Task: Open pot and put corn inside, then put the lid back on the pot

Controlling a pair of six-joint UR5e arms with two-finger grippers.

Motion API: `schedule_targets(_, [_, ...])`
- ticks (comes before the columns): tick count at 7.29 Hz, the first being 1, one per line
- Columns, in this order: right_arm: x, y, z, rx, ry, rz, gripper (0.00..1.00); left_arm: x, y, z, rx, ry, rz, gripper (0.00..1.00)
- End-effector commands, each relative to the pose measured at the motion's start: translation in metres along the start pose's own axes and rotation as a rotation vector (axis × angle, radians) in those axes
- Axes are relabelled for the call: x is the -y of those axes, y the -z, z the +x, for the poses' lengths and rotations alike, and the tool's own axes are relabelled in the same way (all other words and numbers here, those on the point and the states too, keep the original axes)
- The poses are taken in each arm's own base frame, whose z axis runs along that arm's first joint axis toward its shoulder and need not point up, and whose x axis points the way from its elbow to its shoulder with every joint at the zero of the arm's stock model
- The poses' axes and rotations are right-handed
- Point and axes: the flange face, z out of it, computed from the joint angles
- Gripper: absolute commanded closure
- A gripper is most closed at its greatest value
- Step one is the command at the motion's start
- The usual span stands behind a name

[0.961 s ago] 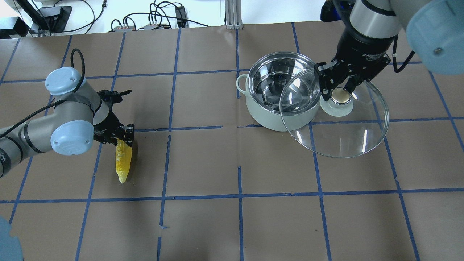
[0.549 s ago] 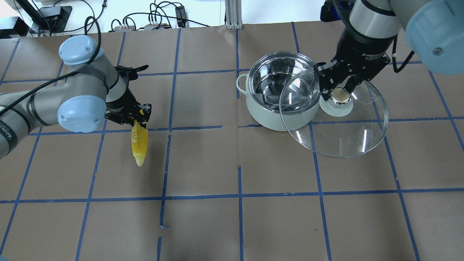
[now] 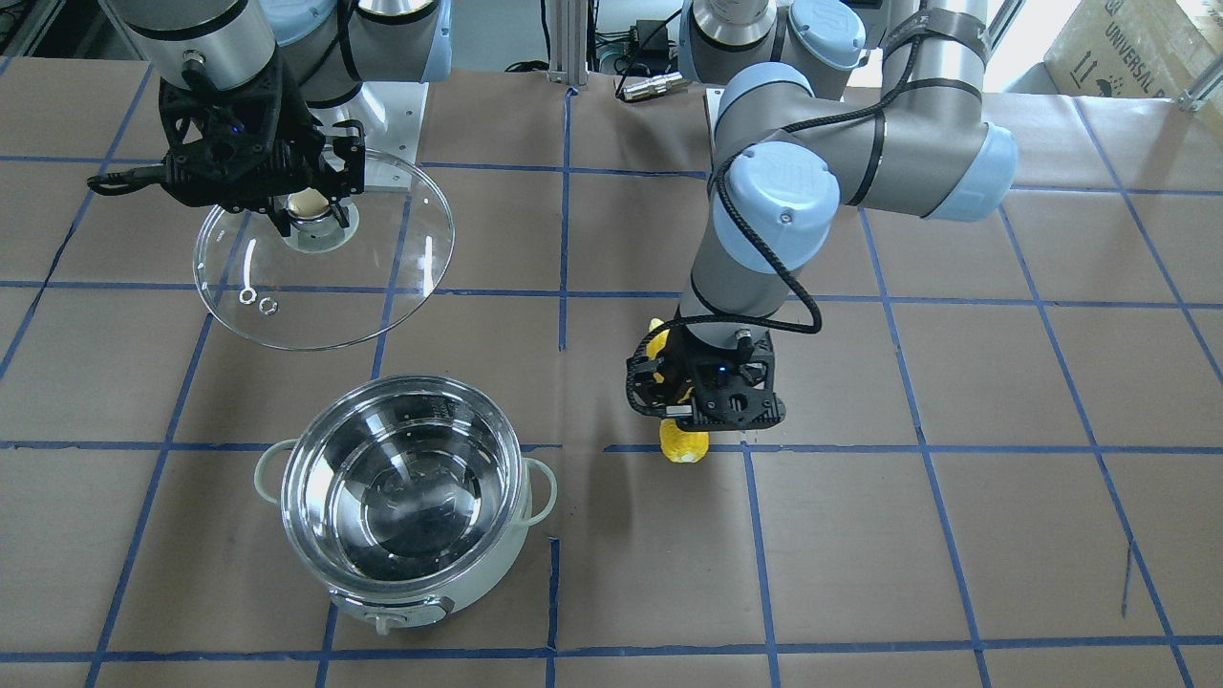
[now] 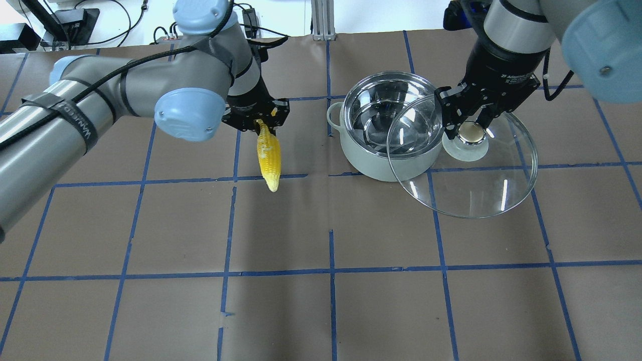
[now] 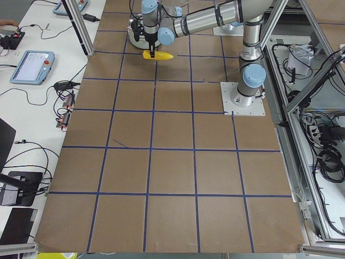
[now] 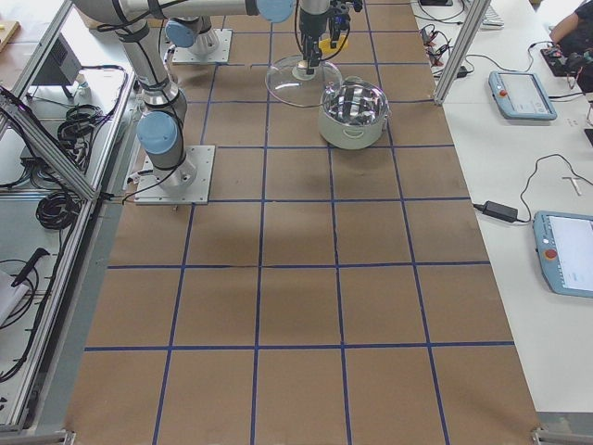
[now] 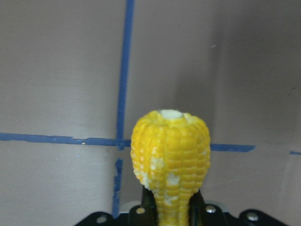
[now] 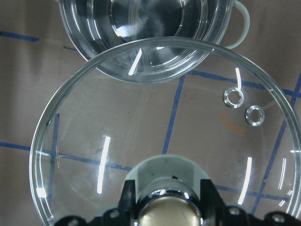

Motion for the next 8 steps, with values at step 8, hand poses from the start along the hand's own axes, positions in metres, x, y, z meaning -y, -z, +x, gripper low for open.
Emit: schedule_targets(8, [0.0,-0.001,0.0,0.0,0.002,-0.001,0.53,0.052,0.004,0.184,-0.067,-0.076,0.081,0.8])
